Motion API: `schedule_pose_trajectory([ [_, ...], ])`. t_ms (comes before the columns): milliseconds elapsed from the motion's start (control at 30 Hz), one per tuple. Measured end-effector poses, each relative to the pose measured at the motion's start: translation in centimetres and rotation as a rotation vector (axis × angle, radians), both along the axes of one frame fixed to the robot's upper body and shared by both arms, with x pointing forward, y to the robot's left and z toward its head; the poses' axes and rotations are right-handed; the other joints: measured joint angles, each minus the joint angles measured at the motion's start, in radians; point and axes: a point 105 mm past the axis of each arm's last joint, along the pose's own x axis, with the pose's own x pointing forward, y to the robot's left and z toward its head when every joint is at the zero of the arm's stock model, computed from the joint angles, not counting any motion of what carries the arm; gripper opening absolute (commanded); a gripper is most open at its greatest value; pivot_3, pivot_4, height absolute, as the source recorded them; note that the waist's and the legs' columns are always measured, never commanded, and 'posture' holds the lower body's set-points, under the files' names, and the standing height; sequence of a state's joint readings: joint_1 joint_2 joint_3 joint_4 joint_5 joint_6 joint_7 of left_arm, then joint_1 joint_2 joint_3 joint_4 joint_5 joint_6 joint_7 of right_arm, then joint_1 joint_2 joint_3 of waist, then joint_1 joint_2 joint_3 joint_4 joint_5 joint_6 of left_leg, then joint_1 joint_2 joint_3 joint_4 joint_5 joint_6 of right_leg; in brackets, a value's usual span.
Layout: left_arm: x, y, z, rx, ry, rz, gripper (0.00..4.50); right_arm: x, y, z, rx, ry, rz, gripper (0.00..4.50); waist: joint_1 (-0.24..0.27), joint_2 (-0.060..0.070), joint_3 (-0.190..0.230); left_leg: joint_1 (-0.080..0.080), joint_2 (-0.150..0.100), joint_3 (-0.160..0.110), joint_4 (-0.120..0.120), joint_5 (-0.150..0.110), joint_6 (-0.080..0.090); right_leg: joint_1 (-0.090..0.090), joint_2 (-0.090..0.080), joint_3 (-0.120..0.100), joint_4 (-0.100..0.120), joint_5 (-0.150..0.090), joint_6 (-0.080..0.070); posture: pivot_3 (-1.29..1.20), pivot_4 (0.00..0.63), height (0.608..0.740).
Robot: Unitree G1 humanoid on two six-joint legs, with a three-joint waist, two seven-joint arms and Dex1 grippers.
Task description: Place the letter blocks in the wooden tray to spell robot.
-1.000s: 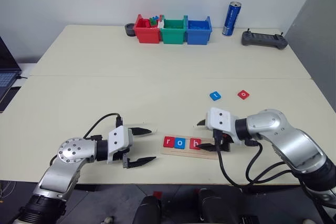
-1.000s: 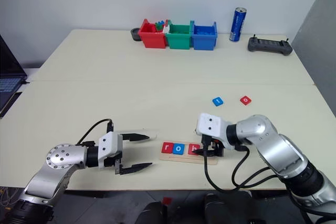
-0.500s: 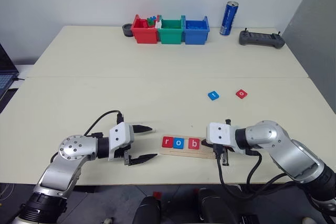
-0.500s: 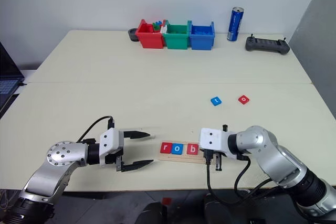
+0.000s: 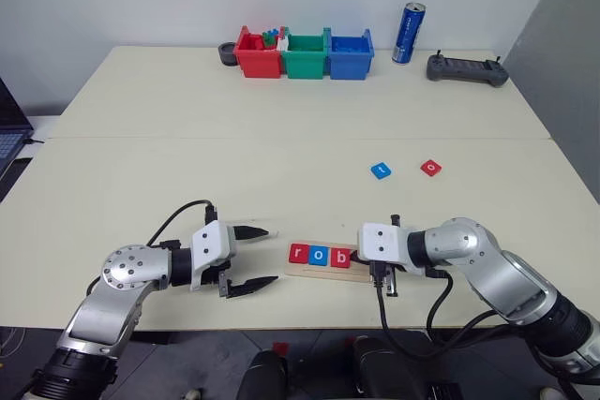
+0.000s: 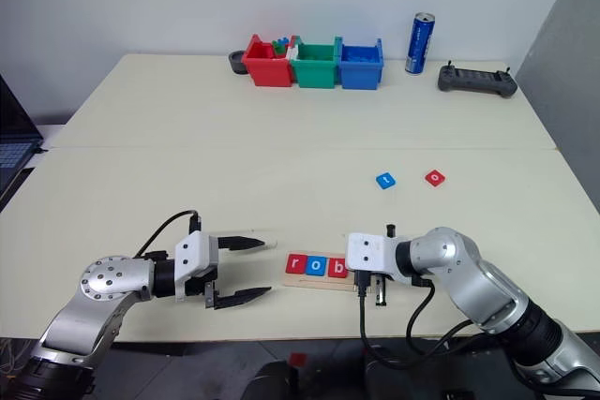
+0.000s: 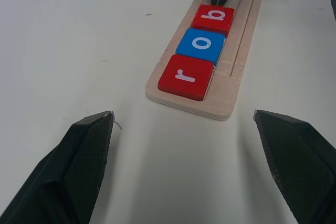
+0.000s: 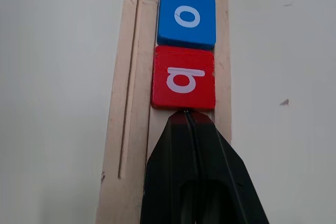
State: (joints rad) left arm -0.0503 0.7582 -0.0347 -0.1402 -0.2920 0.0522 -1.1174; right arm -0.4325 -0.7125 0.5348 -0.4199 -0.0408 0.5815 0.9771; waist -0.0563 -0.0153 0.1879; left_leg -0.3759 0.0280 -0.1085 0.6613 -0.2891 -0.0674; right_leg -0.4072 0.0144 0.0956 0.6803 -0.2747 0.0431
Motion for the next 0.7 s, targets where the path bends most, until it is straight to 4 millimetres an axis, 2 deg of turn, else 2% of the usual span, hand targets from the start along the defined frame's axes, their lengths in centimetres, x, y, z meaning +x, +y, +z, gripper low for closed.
schedule_pose_trajectory([
  [467, 0.2, 0.4, -0.4, -0.011, -0.008, 0.006, 4.5, 0.9, 0.7, 0.0, 0.014, -0.031, 0.018, 0.03, -0.001, 0.0, 0.0, 0.001, 0.0, 0.0, 0.0, 0.0, 0.0, 0.0, 0.0, 0.0, 0.0, 0.0, 0.0, 0.0, 0.15, 0.74],
  [700, 0.3, 0.5, -0.6, -0.015, -0.017, 0.007, 4.5, 1.1, -0.2, 0.6, -0.005, -0.015, 0.02, 0.03, 0.0, 0.0, 0.0, 0.0, 0.0, 0.0, 0.0, 0.0, 0.0, 0.0, 0.0, 0.0, 0.0, 0.0, -0.001, 0.0, 0.15, 0.74],
])
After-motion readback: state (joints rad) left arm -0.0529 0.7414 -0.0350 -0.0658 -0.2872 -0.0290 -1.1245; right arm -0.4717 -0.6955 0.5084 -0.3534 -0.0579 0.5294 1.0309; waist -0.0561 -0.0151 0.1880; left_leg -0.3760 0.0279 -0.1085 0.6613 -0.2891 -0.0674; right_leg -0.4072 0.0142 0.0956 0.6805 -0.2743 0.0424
